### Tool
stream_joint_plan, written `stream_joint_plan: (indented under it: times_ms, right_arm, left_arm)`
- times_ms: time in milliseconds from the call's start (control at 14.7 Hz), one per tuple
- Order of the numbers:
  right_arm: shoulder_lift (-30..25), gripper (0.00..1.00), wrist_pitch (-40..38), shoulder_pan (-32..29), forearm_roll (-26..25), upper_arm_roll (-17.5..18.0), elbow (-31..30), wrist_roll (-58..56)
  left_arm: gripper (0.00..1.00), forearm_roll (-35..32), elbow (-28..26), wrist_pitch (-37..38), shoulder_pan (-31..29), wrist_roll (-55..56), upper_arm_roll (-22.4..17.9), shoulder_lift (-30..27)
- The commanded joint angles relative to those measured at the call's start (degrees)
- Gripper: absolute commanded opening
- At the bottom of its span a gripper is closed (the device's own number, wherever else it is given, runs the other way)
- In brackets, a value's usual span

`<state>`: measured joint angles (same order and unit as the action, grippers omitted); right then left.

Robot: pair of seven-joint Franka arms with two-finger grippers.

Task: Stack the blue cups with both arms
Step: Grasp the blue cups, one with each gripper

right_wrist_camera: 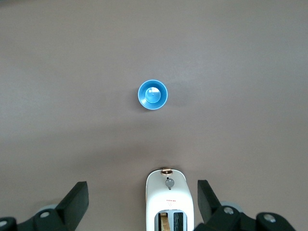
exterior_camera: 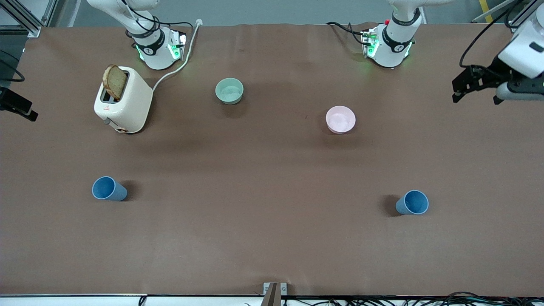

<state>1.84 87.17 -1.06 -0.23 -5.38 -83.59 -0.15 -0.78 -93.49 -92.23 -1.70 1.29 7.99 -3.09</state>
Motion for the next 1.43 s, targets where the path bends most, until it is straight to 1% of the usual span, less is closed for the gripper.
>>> stream_joint_plan:
  times_ms: [0,136,272,408,544,680,816,1020,1088,1156,1361]
  right_arm:
    - [-0.96,1.00,0.37,-0.35,-0.92,0.20,-0.96,0.85]
    - [-0.44,1.00,0.72,-0.17,-0.92,0.20,-0.96,0.50]
    - [1.22,1.00,1.33,-0.70,-0.83,0.20,-1.66,0.33]
    - [5.43,1.00,4.84,-1.14,-0.74,0.20,-2.63,0.24]
    - [9.04,1.00,11.85,-1.49,-0.74,0.20,-5.60,-0.46]
    - [11.50,1.00,21.42,-2.72,-0.57,0.20,-10.86,-5.19]
    - [14.23,1.00,26.71,-3.16,-0.13,0.20,-13.78,-6.09]
    - [20.72,1.00,33.22,-3.95,0.05,0.29,-14.41,-6.09]
    - [22.83,1.00,35.33,-4.04,0.14,0.29,-14.49,-6.18]
    - [24.42,1.00,36.48,-4.56,0.14,0.37,-14.67,-6.27]
    - [25.23,1.00,40.17,-4.65,0.14,0.55,-18.00,-7.05]
  left_arm:
    - [1.00,-0.54,4.55,-4.15,0.03,-0.15,-0.17,9.49]
    - [1.00,-0.45,0.78,-14.23,-0.93,-0.06,-0.08,13.62]
    - [1.00,-0.45,-2.73,-23.21,-1.02,0.81,-0.17,18.54]
    - [1.00,-0.54,-3.72,-30.69,-2.33,0.91,-0.17,23.89]
    - [1.00,-1.24,-3.63,-36.85,-2.34,0.64,-0.17,28.47]
    - [1.00,-2.12,-2.84,-39.42,-2.69,0.73,-0.08,31.99]
    - [0.89,-2.12,-1.44,-41.18,-2.95,0.99,-0.08,35.59]
    - [0.75,-2.12,-0.38,-45.48,-2.87,0.91,-0.08,39.47]
    - [0.66,-2.12,-0.21,-46.71,-2.87,0.99,-0.08,40.35]
    - [0.54,-2.12,-0.20,-46.98,-2.69,1.00,-0.08,40.79]
    - [0.07,-2.12,-0.29,-46.99,-2.52,1.43,-0.08,40.71]
